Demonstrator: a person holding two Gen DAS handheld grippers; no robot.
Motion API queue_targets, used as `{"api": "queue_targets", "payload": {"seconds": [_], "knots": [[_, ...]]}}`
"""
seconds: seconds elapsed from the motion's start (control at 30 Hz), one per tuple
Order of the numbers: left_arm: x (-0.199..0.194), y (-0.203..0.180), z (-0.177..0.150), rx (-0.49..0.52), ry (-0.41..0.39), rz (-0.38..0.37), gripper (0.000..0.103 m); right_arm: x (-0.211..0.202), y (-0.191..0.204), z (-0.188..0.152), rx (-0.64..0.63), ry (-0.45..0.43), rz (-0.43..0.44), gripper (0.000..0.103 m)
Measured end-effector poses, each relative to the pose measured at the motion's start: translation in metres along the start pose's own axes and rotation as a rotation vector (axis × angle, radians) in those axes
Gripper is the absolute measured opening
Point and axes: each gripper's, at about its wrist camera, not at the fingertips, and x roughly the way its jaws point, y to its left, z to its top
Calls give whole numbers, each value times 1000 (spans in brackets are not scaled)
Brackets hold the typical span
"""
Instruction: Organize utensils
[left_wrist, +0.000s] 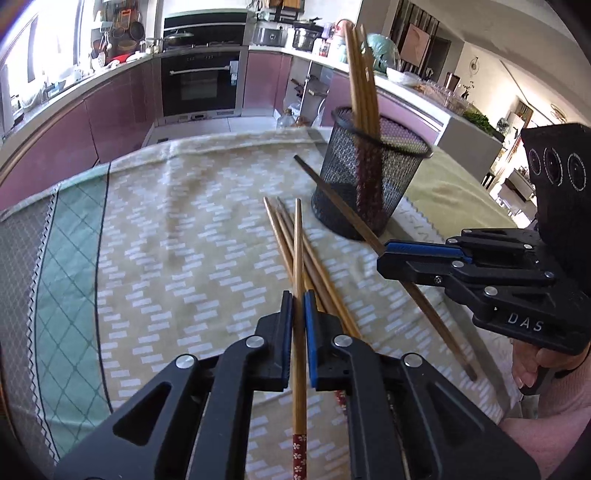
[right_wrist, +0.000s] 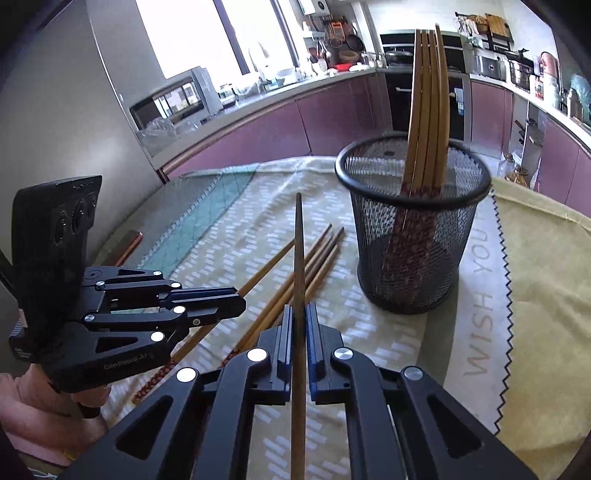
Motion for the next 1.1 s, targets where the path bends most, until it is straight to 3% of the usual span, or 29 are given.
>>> {"api": "queue_targets", "payload": {"seconds": [0.5, 1.1], "knots": [[-80, -9, 43, 23, -211, -151, 7, -70, -12, 23, 19, -214, 23, 6], [-114, -27, 116, 34, -415, -162, 7, -129, -30, 83, -23, -402, -31, 6]]}}
